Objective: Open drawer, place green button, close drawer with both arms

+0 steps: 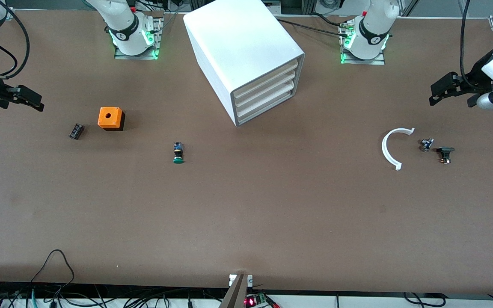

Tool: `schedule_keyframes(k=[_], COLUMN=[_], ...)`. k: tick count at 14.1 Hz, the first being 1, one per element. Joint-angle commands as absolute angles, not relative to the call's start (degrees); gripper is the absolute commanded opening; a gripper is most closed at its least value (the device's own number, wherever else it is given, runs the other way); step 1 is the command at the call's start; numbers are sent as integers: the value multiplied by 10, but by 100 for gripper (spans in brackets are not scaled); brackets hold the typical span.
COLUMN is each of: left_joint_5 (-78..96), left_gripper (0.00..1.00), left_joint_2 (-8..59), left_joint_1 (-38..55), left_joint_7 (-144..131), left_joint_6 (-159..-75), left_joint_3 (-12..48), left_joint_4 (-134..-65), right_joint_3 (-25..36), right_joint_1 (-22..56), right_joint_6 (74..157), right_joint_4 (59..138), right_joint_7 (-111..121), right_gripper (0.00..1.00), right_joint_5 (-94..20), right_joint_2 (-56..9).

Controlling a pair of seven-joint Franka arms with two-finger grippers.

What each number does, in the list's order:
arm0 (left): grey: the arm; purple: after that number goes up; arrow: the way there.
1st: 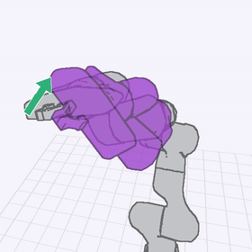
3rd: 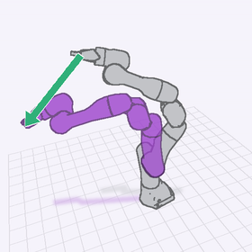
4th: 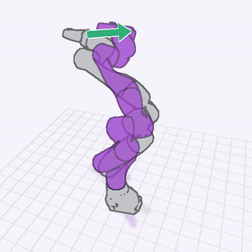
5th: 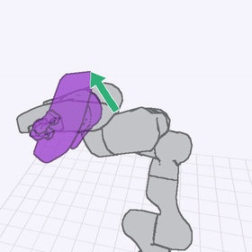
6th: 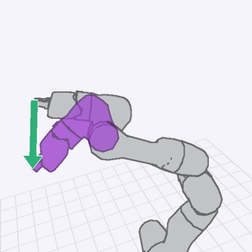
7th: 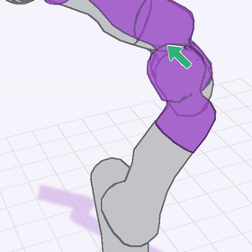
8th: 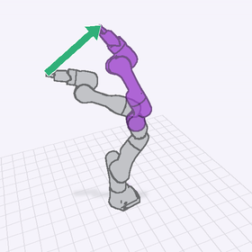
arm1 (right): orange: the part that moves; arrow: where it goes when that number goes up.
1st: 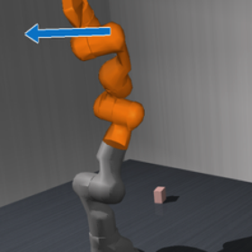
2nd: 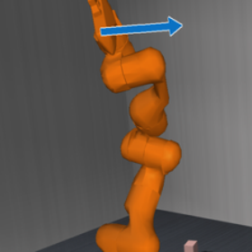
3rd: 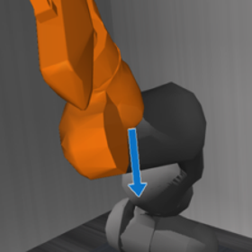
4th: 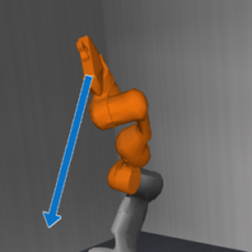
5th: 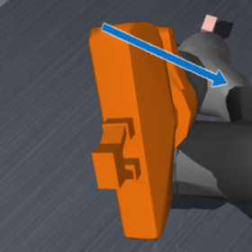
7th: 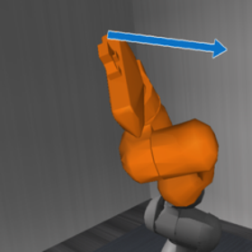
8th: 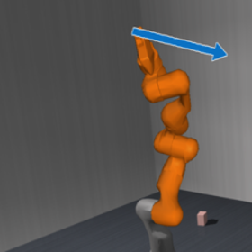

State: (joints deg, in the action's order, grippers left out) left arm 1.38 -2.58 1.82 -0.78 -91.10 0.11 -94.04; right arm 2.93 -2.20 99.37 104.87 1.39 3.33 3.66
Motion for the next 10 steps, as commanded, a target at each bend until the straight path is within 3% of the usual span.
schedule_keyframes(k=[1, 10], left_joint_5=[25, 25], left_gripper=[100, 100], left_joint_2=[-16, -9], left_joint_1=[18, 18], left_joint_7=[5, 2], left_joint_6=[-894, -894], left_joint_3=[2, 2], left_joint_4=[-918, -909], right_joint_3=[24, 24], right_joint_1=[-30, -30], right_joint_6=[999, 997], right_joint_4=[1056, 1055], right_joint_7=[19, 20], right_gripper=[100, 100], right_joint_5=[24, 24], right_joint_2=[47, 46])
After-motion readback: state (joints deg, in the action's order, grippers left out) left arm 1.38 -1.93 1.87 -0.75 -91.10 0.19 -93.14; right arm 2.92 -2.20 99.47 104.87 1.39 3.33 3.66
